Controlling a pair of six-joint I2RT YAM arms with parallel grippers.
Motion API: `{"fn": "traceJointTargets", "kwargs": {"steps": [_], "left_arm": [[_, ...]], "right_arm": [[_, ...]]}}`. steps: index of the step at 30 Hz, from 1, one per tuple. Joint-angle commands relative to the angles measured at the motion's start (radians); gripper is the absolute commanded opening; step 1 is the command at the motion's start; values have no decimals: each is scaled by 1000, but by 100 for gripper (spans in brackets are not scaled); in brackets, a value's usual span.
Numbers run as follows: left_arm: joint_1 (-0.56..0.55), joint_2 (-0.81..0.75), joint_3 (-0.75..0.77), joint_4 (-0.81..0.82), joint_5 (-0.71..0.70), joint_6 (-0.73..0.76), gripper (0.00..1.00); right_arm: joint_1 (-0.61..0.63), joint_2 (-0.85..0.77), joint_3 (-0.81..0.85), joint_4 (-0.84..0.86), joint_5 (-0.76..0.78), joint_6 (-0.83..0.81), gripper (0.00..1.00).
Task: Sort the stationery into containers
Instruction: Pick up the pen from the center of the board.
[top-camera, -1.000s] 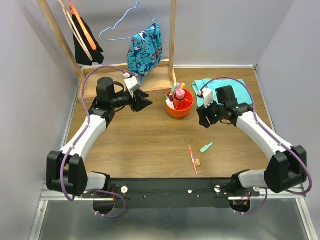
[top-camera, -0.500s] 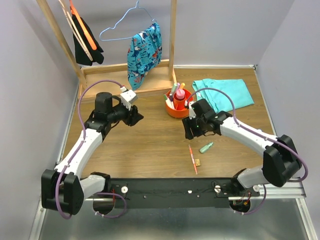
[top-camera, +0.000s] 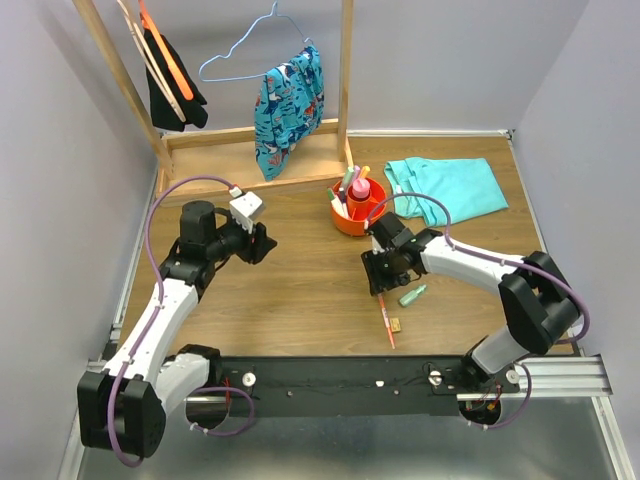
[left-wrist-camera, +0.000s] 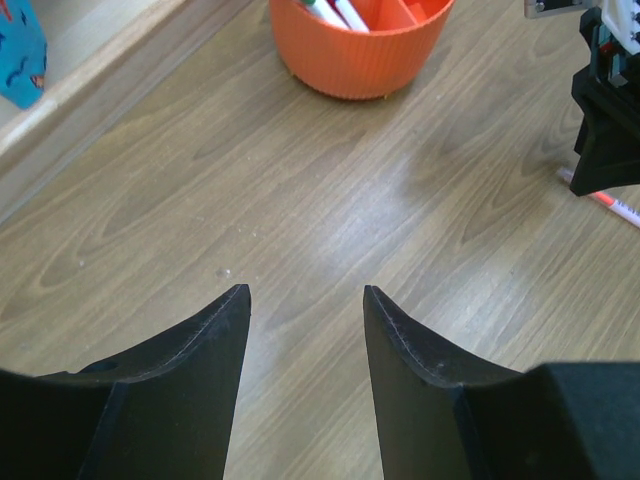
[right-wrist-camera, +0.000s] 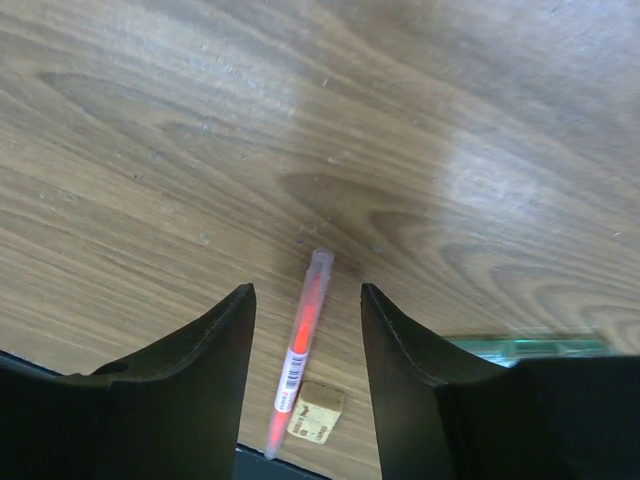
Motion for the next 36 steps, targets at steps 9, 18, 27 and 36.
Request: {"fn": "traceJointTargets", "kwargs": {"steps": [9,18,27,36], "left_arm": [[25,-48,-36,11,-23,-16,58],[28,-30,-35,24,-15,-19,59],[30,3,19,-31,11,47,59],[30,89,168,-77,21,74,59]], "right_arm": [[31,80,-15,-23,88,71,48],[37,88,-21,-11,67,63,31],[38,50,176,-2,6,-15,4],[38,36,443,98,-45,-104,1]]}}
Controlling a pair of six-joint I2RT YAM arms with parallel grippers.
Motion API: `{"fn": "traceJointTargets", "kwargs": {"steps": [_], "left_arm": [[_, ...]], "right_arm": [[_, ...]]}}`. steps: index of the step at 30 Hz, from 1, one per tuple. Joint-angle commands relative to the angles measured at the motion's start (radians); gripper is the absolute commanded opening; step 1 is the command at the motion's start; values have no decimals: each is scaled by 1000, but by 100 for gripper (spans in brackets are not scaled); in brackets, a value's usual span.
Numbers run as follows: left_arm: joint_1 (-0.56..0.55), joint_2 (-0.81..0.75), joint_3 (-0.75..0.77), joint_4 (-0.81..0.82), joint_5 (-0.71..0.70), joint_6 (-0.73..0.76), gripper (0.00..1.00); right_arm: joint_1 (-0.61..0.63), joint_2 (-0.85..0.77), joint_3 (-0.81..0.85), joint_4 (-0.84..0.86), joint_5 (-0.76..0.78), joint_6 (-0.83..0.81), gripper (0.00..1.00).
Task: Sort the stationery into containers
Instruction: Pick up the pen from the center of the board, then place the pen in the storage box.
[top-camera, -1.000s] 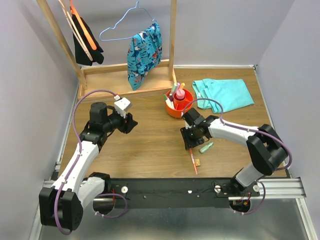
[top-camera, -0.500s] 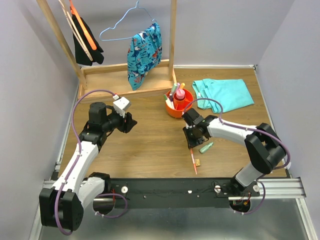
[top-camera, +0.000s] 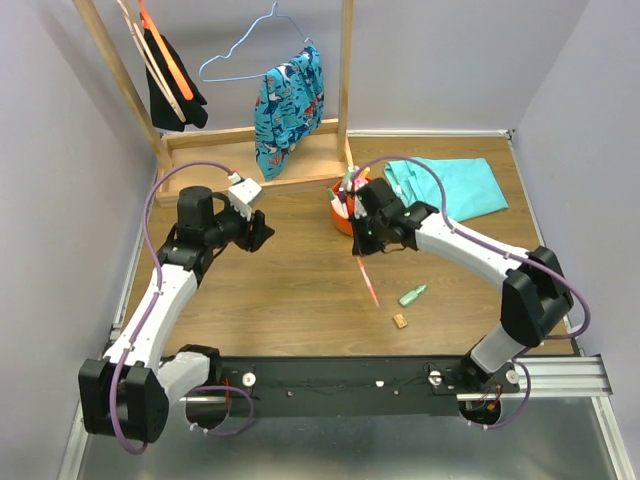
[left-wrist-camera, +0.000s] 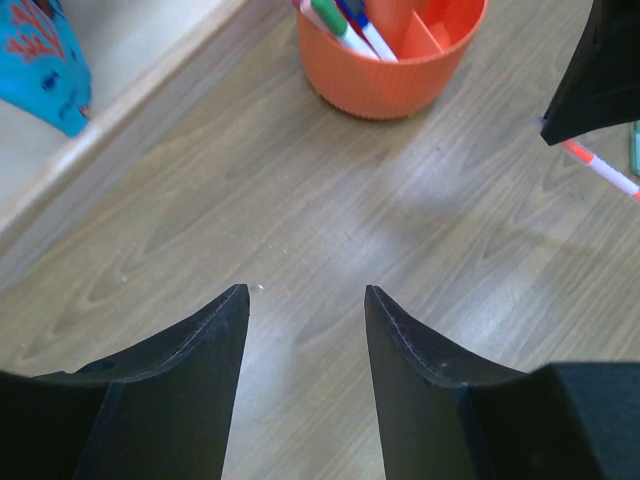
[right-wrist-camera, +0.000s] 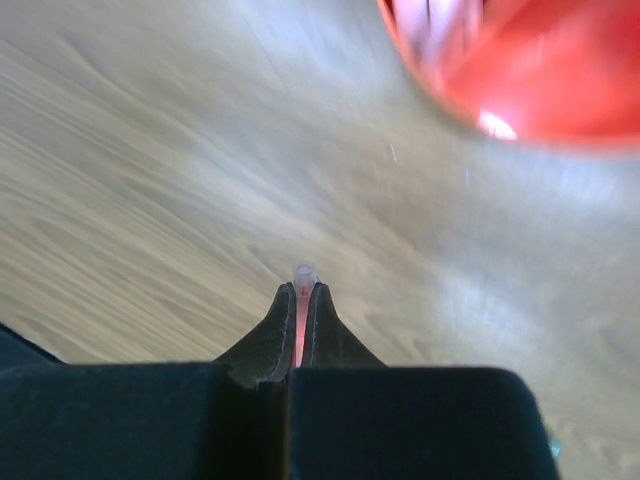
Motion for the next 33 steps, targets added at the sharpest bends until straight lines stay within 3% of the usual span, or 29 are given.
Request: {"fn": "traceJointTargets", "kwargs": {"steps": [1,6,10,15,22,33], "left_arm": [[6,36,79,-21,22,16,59],[6,72,114,-6,25,-14,59],[6,105,128,-6,33,-24,59],[6,124,150,-7,31,-22,59],[6,159,153,1,36,-24,59],[6,205,160,25,36,-34,59]], "right_arm": [[8,-11,231,126,-56,-114,1],[8,37,388,310,-51,-250,1],[8,20,318,552,-45,-391,1],[4,64,279,701,32,-456,1],[-13,139,278,774,73,-487,1],[-50,189,198,755,104,-481,1]]}}
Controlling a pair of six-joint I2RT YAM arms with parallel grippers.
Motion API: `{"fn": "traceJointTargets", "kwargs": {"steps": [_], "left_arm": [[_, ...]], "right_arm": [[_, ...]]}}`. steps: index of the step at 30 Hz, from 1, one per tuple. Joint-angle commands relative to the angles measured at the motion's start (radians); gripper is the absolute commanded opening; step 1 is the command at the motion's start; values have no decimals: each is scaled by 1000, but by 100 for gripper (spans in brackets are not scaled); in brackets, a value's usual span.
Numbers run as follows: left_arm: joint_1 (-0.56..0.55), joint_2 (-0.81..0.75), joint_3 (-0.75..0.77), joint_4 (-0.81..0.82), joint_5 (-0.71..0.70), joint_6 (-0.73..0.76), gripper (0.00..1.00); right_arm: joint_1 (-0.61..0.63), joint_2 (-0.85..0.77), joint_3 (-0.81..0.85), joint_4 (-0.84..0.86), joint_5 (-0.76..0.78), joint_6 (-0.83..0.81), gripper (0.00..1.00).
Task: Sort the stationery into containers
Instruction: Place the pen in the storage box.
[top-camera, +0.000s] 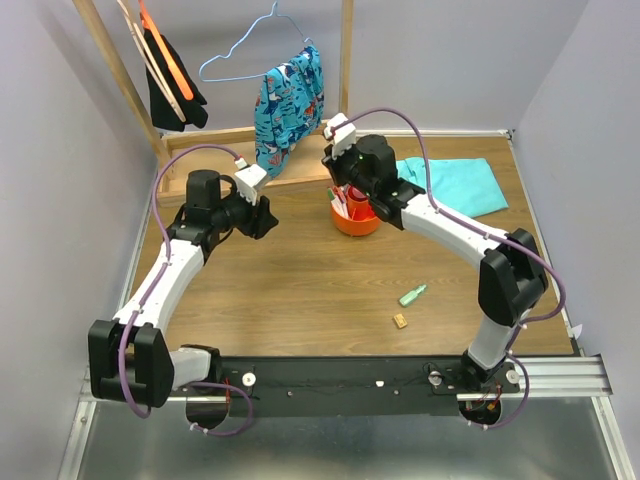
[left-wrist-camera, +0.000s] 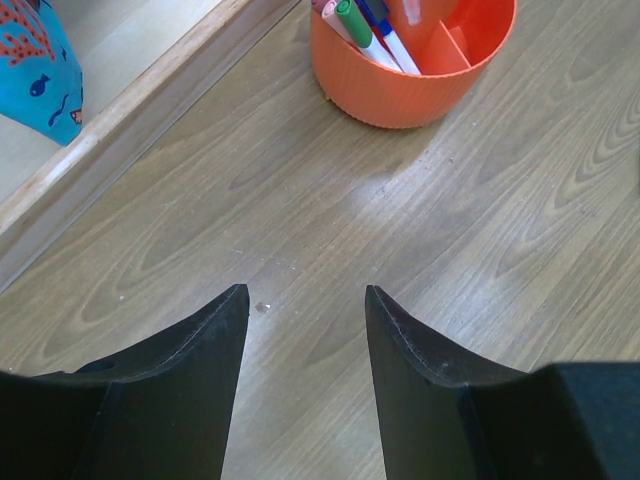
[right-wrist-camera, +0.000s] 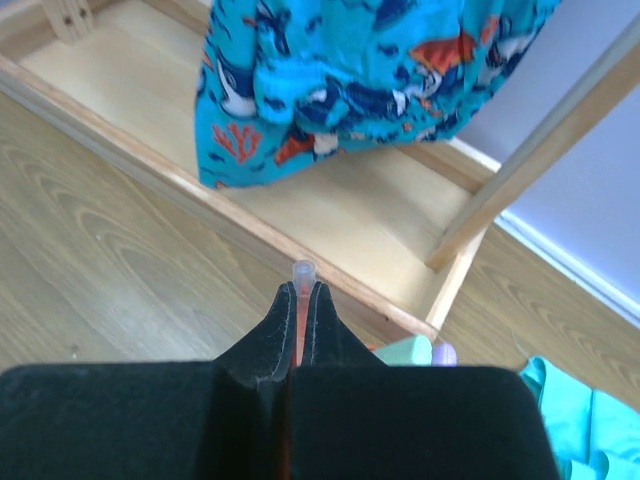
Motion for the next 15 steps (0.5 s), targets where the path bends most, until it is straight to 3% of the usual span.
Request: {"fn": "traceJointTargets", "kwargs": {"steps": [1,15], "left_arm": [[6,27,32,28,28,-21,59],[6,40,29,43,47,-36,61]], "right_arm": [[-16,23,-52,15,34,-12,1],[-16,6,-130,-52,5,9,1]]}}
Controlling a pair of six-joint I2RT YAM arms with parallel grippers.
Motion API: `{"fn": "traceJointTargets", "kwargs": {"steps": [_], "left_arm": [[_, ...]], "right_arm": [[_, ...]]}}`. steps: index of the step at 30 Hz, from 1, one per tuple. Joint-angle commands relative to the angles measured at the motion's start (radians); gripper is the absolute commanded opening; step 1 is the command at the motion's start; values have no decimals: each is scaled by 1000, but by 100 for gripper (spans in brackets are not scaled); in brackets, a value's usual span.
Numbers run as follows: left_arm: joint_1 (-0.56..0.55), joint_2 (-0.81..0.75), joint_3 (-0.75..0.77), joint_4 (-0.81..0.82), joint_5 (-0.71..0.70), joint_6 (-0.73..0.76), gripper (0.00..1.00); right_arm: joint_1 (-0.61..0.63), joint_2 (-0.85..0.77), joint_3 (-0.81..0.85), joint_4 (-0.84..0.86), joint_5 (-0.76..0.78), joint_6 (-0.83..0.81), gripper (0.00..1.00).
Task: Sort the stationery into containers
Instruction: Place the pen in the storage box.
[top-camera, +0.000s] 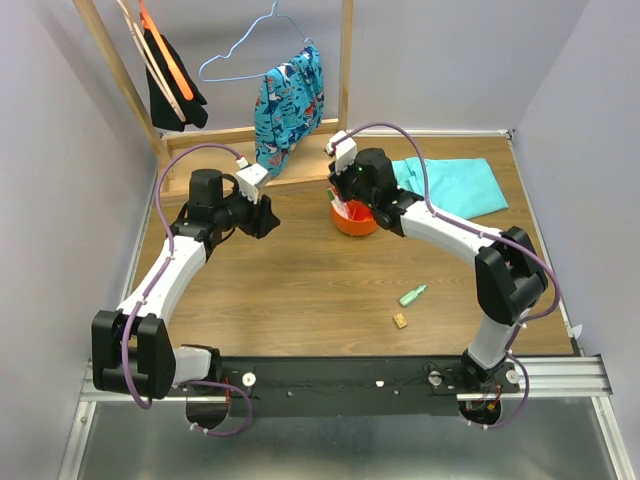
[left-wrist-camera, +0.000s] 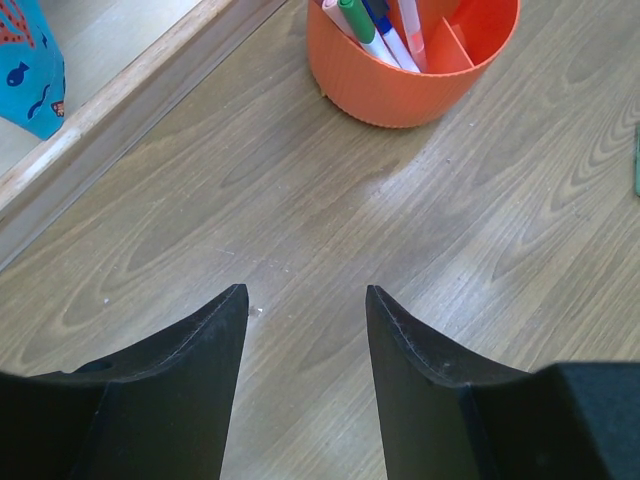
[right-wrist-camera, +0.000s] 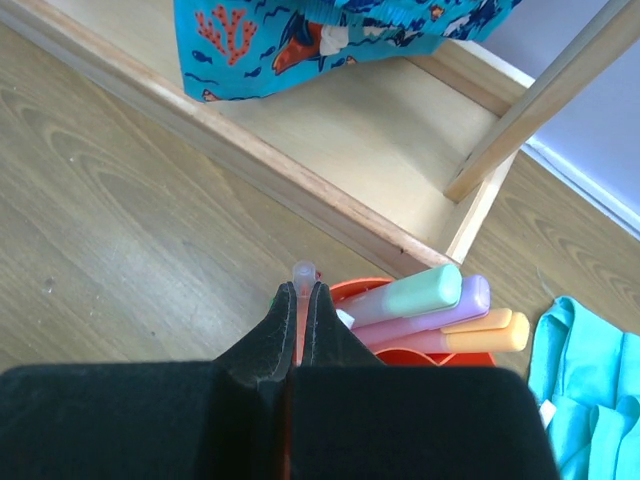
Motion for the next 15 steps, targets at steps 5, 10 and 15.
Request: {"fn": "traceJointTargets", "kwargs": {"steps": [5,10,15], "left_arm": [[6,-10,18,34,65,-19,62],[6,-21,11,44,69,-32,62],[6,-38,5,44,77,-31,63]], "right_arm": [[0,-17,-38,-66,7,16,3],[0,-38,-52,-113,13,14,17],[0,-78,-72,-145,21,11,46]]}}
